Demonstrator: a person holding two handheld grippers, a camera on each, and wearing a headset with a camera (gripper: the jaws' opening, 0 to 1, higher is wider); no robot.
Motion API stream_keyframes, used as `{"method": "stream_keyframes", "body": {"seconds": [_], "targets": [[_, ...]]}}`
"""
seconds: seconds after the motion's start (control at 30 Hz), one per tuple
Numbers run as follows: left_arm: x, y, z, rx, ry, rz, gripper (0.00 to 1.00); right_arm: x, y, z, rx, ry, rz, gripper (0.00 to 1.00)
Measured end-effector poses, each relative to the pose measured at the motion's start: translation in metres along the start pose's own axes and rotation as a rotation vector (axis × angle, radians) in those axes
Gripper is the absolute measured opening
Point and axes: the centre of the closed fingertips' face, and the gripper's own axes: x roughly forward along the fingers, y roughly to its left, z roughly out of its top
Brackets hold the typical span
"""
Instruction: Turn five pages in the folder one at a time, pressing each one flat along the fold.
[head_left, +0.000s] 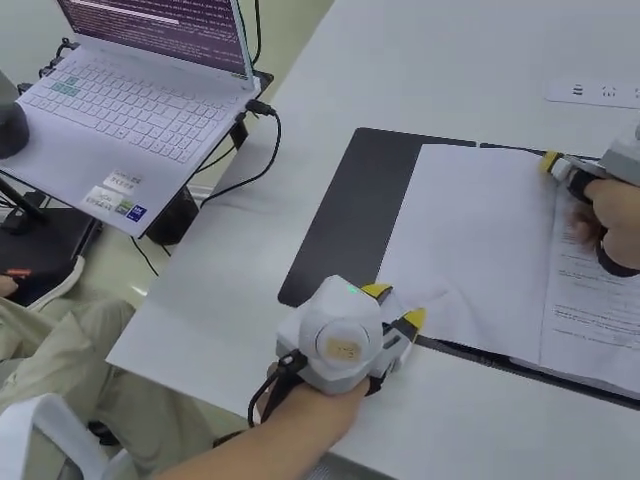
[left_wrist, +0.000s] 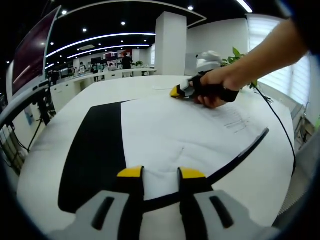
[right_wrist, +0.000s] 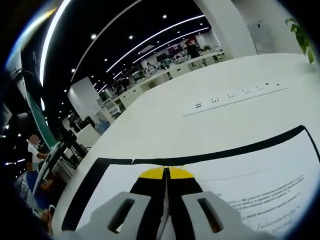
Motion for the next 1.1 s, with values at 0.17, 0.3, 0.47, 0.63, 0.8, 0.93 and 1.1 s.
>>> {"method": "stream_keyframes", "body": {"seconds": [0.17,0.3,0.47,0.63,0.8,0.93,1.1], "targets": [[0.000,0.000,0.000,0.000,0.000,0.000,0.25,-0.013,0.007,-0.009,-0.008,0.008,0.022,0.00],[0.000,0.000,0.000,0.002,0.000,-0.001,0.25,-0.029,0.016,-0.018,-0.008,0.011,0.039,0.00],[0.000,0.000,0.000,0.003,0.002,-0.002,0.25,-0.037,0.019,-0.028,-0.006,0.019,0.057,0.00],[0.000,0.000,0.000,0.007,0.002,-0.005,0.25,-0.055,0.029,-0.038,-0.003,0.022,0.065,0.00],[-0.001,-0.001,0.001,0.007,0.004,-0.008,0.25,-0.073,0.036,-0.044,0.017,0.016,0.062,0.00],[-0.001,-0.001,0.001,0.010,0.009,-0.009,0.25,-0.085,0.037,-0.049,0.039,0.015,0.050,0.00],[-0.002,-0.001,0.001,0.013,0.013,-0.011,0.25,-0.096,0.043,-0.058,0.038,0.019,0.060,0.00]]}}
